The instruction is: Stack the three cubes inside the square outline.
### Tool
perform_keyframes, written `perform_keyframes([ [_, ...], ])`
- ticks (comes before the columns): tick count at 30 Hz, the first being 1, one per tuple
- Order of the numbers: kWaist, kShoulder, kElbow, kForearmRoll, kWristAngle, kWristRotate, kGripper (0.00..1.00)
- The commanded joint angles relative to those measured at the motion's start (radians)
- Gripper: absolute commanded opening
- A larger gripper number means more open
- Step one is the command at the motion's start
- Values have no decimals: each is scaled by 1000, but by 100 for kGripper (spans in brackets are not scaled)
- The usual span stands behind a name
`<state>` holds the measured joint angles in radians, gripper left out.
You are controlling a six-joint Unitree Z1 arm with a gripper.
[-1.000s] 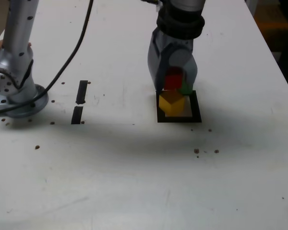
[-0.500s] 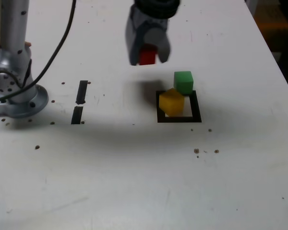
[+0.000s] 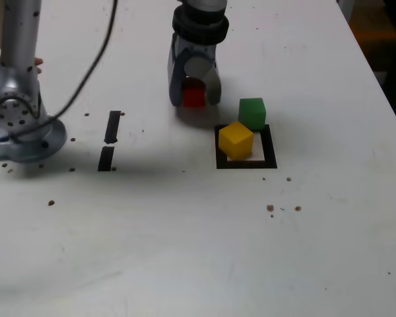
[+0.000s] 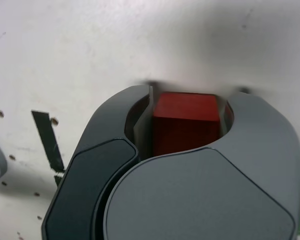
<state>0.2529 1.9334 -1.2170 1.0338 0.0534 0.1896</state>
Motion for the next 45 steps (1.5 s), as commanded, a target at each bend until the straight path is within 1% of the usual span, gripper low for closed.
perform_keyframes([
  [1, -2, 3, 9, -14, -3, 2, 24],
  [2, -2, 5, 14, -17, -5, 2, 28],
  [3, -2, 6, 17, -12, -6, 0, 36],
  [7, -15, 5, 13, 13, -9, -9, 77],
  [10, -37, -2, 1, 21, -5, -13, 96],
  [11, -48, -12, -5, 23, 1, -14, 98],
  [12, -56, -25, -10, 26, 7, -14, 99],
  [14, -83, -80, -29, 51, 28, -20, 100],
  [16, -132, -144, -78, 123, 44, -49, 100],
  [18, -189, -155, -149, 205, 45, -101, 100],
  [20, -244, -132, -220, 273, 30, -159, 100],
  [21, -262, -120, -242, 291, 23, -181, 100],
  [23, -311, -82, -297, 329, -3, -249, 100],
  [24, -337, -57, -324, 341, -24, -290, 100],
  [27, -385, 4, -361, 336, -63, -387, 99],
  [28, -391, 21, -363, 331, -68, -408, 99],
  [31, -394, 64, -354, 317, -80, -451, 97],
  [35, -394, 95, -334, 296, -96, -481, 95],
  [40, -393, 121, -306, 231, -111, -501, 93],
  [42, -393, 130, -297, 204, -115, -510, 88],
  [45, -392, 139, -294, 190, -119, -520, 80],
])
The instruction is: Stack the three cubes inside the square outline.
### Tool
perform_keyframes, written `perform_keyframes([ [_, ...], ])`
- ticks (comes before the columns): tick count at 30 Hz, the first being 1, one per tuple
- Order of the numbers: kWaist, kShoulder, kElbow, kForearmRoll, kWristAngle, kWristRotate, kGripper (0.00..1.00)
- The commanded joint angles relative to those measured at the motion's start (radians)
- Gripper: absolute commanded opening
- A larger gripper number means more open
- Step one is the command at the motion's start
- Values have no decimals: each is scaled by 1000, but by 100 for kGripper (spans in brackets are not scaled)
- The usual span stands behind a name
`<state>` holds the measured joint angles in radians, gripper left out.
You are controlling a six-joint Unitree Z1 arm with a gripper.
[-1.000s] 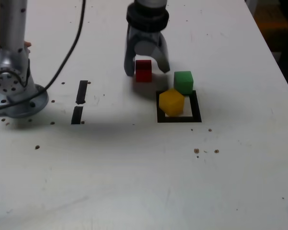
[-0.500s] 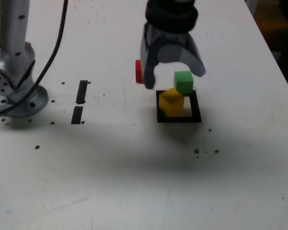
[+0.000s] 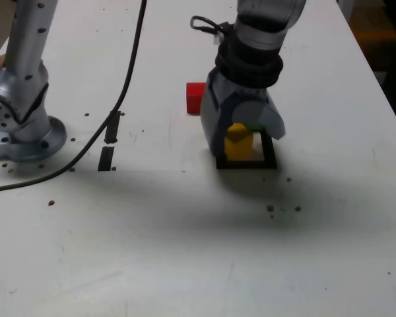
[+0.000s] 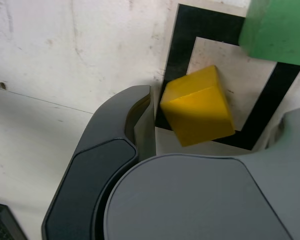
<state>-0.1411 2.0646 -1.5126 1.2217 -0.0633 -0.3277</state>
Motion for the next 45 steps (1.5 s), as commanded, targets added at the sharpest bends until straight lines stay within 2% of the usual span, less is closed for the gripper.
perform_keyframes([
  [1, 2, 11, 2, 0, -4, -4, 77],
  [5, 6, 23, 9, -14, -5, -4, 68],
  [10, 21, 22, 42, -51, 9, 1, 44],
  [14, 29, 15, 65, -71, 14, 1, 37],
  [19, 30, 1, 55, -61, 23, 20, 22],
  [22, 30, -2, 39, -29, 26, 38, 18],
  [26, 30, -35, 15, 60, 40, 62, 15],
  [29, 28, -121, 68, 88, 47, 65, 15],
  [33, 25, -217, 212, 25, 30, 64, 16],
  [36, 25, -274, 340, -72, 8, 64, 16],
  [39, 25, -312, 430, -140, -5, 62, 18],
  [41, 25, -339, 474, -162, -3, 52, 28],
  [42, 24, -355, 490, -169, 1, 44, 39],
  [44, 19, -392, 502, -178, 15, 19, 72],
  [45, 15, -402, 498, -179, 22, 11, 82],
])
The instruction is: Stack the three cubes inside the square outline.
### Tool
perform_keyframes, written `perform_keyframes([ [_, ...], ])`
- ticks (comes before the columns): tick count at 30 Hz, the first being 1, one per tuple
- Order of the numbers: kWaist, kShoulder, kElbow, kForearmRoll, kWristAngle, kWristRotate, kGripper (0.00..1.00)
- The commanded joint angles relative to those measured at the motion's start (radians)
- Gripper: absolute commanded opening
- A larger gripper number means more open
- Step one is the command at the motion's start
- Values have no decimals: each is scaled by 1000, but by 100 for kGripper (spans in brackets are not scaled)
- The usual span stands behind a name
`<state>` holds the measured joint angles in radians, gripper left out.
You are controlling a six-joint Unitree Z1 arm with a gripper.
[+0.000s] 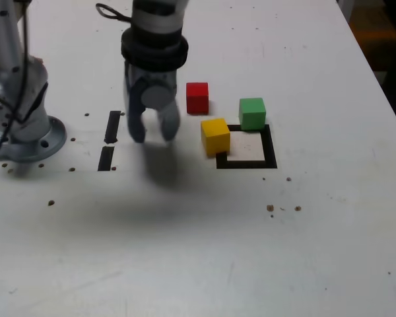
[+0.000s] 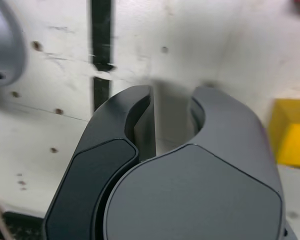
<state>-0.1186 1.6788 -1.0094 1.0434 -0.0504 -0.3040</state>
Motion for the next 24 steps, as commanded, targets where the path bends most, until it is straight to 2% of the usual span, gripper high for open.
perform_keyframes([
  [1, -13, -23, -13, -1, 17, -19, 90],
  [3, -24, -34, -33, 6, 33, -30, 99],
  [8, -66, -27, -139, 56, 79, -33, 100],
  [16, -109, 97, -293, 137, 92, -18, 100],
  [24, -106, 182, -287, 133, 92, -33, 100],
])
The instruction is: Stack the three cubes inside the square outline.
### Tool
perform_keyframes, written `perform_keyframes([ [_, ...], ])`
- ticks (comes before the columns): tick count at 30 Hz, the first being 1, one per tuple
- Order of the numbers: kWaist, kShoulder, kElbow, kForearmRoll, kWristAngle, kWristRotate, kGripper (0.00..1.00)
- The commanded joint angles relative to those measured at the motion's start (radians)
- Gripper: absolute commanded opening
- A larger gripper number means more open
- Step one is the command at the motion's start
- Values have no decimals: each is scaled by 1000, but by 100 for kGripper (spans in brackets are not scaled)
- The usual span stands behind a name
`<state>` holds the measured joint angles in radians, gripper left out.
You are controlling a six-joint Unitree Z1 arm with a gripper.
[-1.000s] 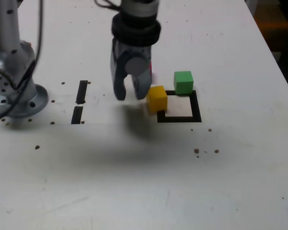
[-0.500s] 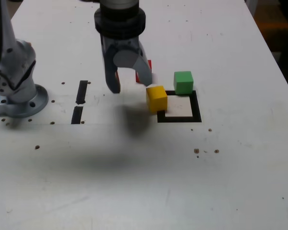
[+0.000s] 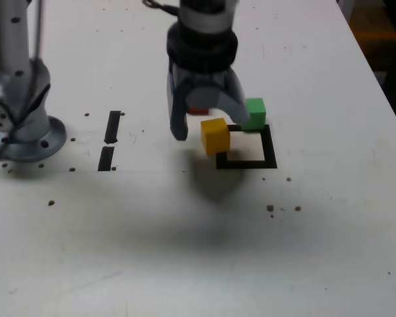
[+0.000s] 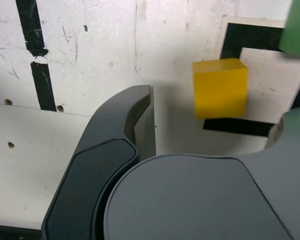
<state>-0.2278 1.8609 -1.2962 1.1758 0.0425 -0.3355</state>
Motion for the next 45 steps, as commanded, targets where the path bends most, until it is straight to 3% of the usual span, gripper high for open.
perform_keyframes([
  [1, 6, 10, 1, -1, -2, 0, 99],
  [16, 57, 55, 103, -160, -10, 18, 86],
  [22, 62, 66, 111, -173, -13, 25, 75],
  [26, 62, 68, 111, -175, -10, 29, 62],
  [31, 62, 67, 109, -172, -5, 32, 36],
  [34, 62, 66, 117, -171, -16, 34, 26],
  [42, 80, 32, 191, -164, -69, 48, 24],
  [45, 86, -8, 227, -164, -77, 50, 29],
])
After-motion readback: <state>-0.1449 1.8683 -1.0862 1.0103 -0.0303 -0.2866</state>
